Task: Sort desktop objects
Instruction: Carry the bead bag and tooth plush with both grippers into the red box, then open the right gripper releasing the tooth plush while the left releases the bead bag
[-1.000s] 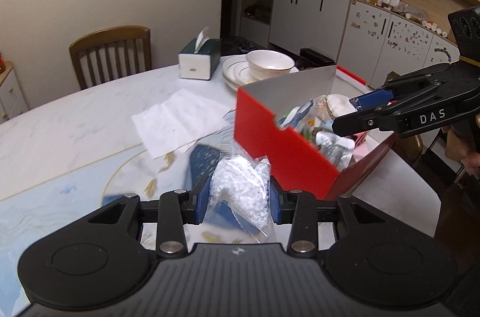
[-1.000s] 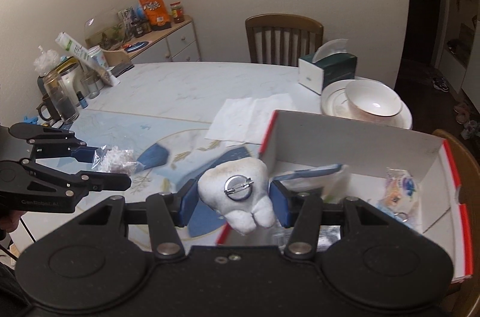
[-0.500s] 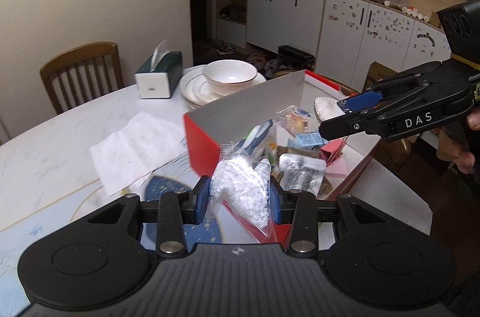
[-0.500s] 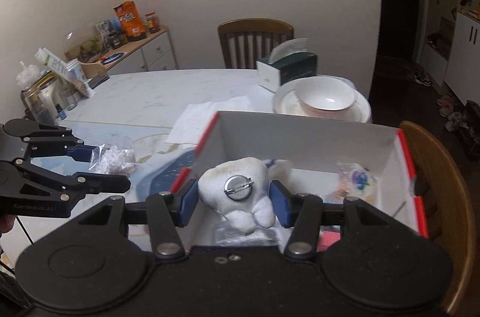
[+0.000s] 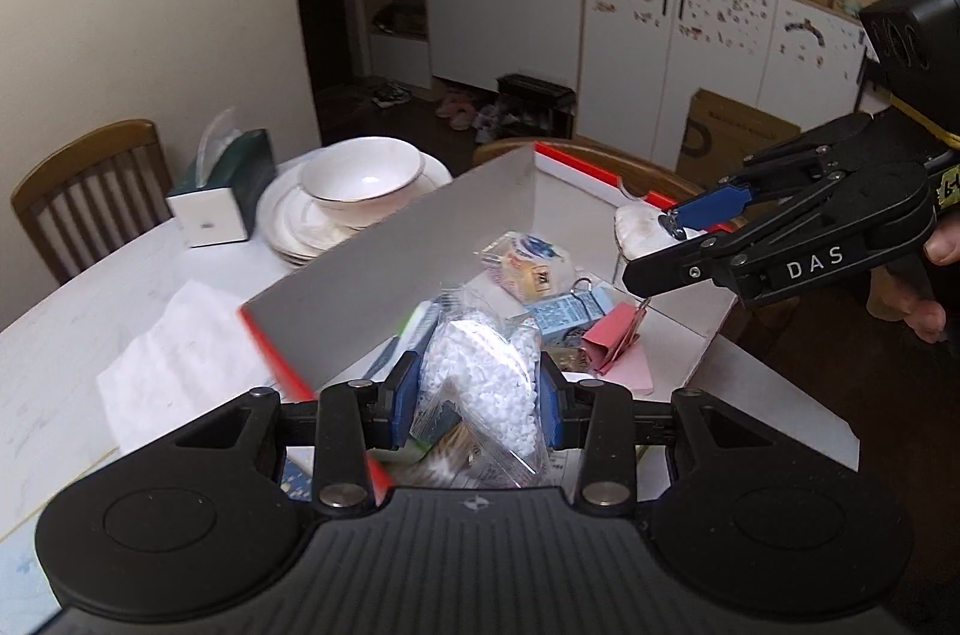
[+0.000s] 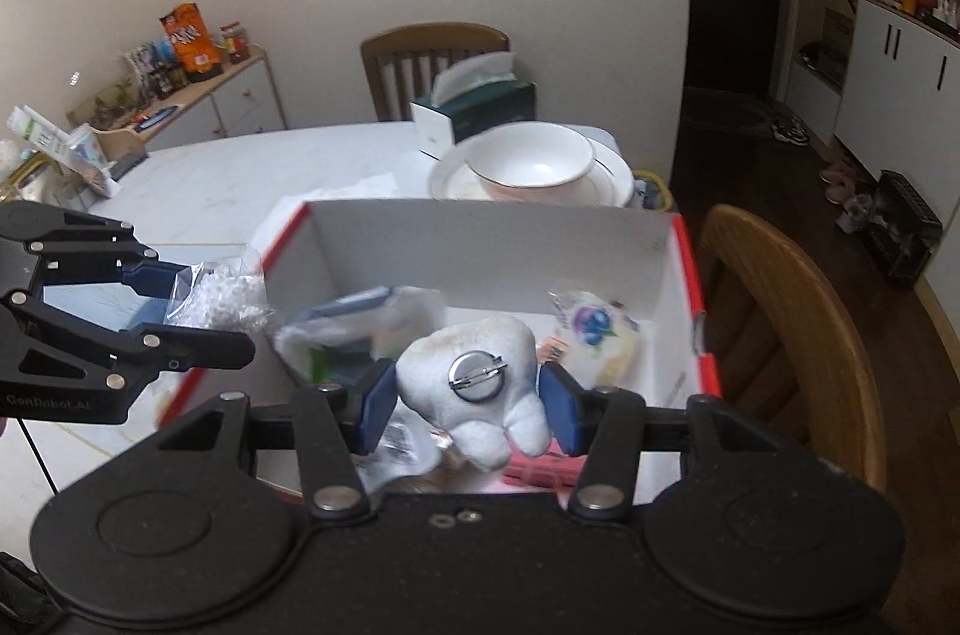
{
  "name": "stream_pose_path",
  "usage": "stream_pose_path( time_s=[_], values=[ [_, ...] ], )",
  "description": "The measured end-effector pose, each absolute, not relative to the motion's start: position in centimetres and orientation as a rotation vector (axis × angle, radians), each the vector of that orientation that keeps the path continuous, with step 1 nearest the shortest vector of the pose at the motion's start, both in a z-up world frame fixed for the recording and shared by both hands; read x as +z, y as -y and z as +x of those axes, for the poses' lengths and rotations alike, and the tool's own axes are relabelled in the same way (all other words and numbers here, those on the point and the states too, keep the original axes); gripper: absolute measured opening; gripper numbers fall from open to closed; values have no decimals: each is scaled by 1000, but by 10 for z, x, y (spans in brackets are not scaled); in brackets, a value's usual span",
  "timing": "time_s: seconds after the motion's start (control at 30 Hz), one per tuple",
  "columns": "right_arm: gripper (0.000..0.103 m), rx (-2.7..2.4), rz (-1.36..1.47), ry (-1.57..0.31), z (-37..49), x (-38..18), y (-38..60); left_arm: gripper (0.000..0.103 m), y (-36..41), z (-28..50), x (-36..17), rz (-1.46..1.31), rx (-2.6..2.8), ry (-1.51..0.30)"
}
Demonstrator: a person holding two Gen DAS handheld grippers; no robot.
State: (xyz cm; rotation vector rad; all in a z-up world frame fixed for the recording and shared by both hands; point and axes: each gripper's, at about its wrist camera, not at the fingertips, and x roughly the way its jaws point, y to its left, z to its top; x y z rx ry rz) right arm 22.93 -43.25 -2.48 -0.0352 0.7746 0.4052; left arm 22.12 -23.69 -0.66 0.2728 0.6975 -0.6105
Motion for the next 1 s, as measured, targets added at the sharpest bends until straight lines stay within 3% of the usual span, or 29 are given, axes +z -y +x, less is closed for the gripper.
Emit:
stream_pose_path(
  time_s=[1.0],
  values=[
    [51, 454, -223, -917, 335, -78, 392, 38, 285, 268, -52, 376, -607, -862]
  ],
)
